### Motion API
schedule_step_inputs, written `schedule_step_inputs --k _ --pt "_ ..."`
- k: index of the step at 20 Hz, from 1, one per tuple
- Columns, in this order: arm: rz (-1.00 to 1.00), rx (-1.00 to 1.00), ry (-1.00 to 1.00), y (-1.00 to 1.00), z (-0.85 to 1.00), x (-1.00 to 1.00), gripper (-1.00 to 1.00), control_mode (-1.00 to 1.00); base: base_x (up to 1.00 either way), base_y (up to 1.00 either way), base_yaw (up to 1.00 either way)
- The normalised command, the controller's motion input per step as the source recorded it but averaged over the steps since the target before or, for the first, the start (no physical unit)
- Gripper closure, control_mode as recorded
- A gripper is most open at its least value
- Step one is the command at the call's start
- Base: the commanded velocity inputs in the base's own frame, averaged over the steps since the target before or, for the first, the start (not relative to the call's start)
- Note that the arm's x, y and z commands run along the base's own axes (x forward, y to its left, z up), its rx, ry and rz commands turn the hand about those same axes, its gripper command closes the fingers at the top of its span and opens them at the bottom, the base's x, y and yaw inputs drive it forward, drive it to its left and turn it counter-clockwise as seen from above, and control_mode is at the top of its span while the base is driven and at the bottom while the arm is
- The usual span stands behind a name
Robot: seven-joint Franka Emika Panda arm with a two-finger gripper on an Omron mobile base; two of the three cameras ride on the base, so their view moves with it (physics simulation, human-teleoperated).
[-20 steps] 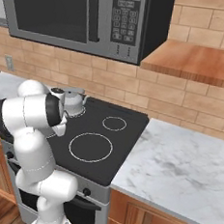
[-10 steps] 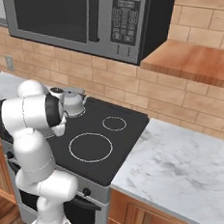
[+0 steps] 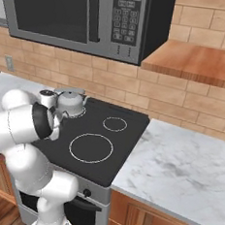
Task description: Pick the kettle from the cabinet and place it on a stove burner. Then pick the pot from the counter and place it on another stove burner. Finally, turn both burners on.
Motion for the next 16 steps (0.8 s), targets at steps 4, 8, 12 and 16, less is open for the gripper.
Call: schedule_step_inputs --k 4,8,12,16 --pt "0.00 -0.14 -0.19 0.00 0.31 -0.54 -1.00 -1.00 0.00 0.00 0.00" --pt "0.00 -0.20 -0.21 0.04 0.38 -0.50 -1.00 -1.00 0.00 0.00 0.00" --pt "0.00 -0.24 -0.22 0.13 0.50 -0.38 -1.00 -1.00 0.00 0.00 0.00" --pt "0.00 -0.25 -0.19 0.09 0.54 -0.10 -1.00 -1.00 0.00 0.00 0.00"
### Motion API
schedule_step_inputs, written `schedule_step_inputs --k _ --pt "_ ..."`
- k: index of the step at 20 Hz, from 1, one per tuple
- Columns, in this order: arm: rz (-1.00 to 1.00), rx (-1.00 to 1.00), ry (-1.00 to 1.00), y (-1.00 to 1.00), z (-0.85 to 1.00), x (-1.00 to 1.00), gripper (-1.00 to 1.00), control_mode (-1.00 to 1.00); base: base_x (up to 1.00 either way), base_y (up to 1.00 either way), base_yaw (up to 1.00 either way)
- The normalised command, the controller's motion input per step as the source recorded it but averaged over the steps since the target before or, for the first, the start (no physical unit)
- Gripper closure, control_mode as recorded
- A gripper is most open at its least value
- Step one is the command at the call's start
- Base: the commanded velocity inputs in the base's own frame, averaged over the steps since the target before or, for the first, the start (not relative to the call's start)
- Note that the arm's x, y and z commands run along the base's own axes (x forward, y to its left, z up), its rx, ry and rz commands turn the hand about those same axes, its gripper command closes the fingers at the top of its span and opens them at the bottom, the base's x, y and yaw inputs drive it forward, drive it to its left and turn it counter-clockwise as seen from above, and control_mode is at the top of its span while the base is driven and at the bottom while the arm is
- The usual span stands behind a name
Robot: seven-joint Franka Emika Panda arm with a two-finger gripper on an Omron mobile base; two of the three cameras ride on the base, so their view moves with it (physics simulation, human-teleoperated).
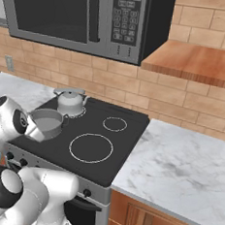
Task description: Pick the kettle from the cabinet and place it on a stove burner. Then pick the pot from the counter and place it on another stove burner. Finally, turn both burners on.
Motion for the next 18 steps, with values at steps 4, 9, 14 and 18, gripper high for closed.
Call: schedule_step_inputs --k 4,9,14,18 --pt "0.00 -0.27 -0.20 0.10 0.54 -0.12 -1.00 -1.00 0.00 0.00 0.00" --pt "0.00 -0.23 -0.18 0.30 0.24 -0.39 -1.00 -1.00 0.00 0.00 0.00" --pt "0.00 -0.15 -0.09 0.29 0.01 -0.30 -1.00 -1.00 0.00 0.00 0.00" --pt "0.00 -0.02 -0.02 0.09 0.00 -0.07 -1.00 -1.00 0.00 0.00 0.00"
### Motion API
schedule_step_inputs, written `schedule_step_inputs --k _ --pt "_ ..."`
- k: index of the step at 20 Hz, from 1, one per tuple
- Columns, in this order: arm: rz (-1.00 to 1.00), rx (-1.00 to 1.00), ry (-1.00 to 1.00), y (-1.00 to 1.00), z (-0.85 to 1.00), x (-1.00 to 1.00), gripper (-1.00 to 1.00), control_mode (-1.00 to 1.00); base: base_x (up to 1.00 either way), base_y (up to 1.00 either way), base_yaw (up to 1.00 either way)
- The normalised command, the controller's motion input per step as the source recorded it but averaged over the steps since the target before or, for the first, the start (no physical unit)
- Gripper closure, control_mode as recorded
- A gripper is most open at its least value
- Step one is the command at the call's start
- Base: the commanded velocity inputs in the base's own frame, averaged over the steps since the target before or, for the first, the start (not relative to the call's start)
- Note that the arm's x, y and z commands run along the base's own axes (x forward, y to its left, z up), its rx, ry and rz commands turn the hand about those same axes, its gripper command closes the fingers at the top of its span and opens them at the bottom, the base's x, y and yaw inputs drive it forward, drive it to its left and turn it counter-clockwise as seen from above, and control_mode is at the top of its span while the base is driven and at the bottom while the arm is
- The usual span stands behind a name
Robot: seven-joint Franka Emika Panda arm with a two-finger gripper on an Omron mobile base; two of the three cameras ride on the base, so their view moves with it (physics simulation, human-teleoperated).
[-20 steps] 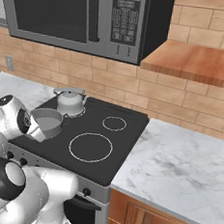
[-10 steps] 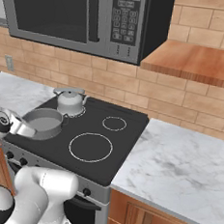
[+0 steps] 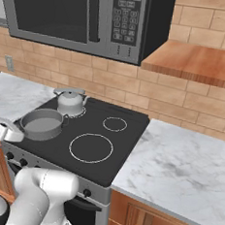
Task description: Pick the kettle from the cabinet and place it on a stove burner. Then pick the pot from the counter and place it on another stove burner. Finally, turn both burners on.
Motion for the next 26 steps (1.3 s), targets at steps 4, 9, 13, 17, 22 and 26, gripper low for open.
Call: schedule_step_inputs --k 4,9,13,17,22,26 --pt "0.00 0.00 0.00 0.02 -0.01 -0.08 -1.00 -1.00 0.00 0.00 0.00" --pt "0.00 -0.03 -0.05 0.09 -0.05 -0.43 -1.00 -1.00 0.00 0.00 0.00" --pt "0.00 -0.08 -0.13 0.18 -0.01 -0.51 -1.00 -1.00 0.00 0.00 0.00" --pt "0.00 -0.05 -0.07 0.04 -0.04 -0.32 -1.00 -1.00 0.00 0.00 0.00" --pt "0.00 -0.04 -0.01 -0.05 -0.16 -0.01 -1.00 -1.00 0.00 0.00 0.00" --pt "0.01 -0.05 0.00 -0.08 -0.21 0.00 -1.00 -1.00 0.00 0.00 0.00"
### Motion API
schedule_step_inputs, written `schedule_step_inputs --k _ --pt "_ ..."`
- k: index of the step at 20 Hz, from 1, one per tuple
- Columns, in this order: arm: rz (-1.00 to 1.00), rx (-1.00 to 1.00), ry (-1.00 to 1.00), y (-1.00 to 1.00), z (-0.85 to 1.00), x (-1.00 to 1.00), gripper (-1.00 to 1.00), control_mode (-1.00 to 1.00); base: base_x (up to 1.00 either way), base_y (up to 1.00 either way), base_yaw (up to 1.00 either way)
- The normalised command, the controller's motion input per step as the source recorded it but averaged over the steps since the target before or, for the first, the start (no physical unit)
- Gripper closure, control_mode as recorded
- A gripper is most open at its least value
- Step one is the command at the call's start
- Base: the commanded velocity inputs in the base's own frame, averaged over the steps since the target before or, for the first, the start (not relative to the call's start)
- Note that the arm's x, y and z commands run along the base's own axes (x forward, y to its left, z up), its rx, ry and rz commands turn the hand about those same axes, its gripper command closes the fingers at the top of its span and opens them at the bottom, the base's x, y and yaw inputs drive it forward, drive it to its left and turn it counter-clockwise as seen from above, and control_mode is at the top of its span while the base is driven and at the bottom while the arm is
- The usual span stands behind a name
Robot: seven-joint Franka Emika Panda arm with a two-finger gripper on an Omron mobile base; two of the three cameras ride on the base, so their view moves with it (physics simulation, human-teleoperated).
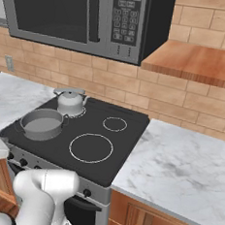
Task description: Pick the kettle from the cabinet and place it on a stove burner. Then pick the pot from the counter and place it on another stove burner. Finally, turn both burners on.
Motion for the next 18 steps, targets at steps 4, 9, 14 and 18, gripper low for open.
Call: schedule_step_inputs --k 4,9,14,18 --pt "0.00 -0.06 0.00 0.05 -0.14 -0.01 -1.00 -1.00 0.00 0.00 0.00" --pt "0.00 -0.06 0.00 0.11 -0.11 0.00 -1.00 -1.00 0.00 0.00 0.00" --pt "0.00 -0.02 0.00 0.02 -0.18 0.00 -1.00 -1.00 0.00 0.00 0.00" --pt "0.00 -0.03 0.00 0.00 -0.16 0.00 -1.00 -1.00 0.00 0.00 0.00"
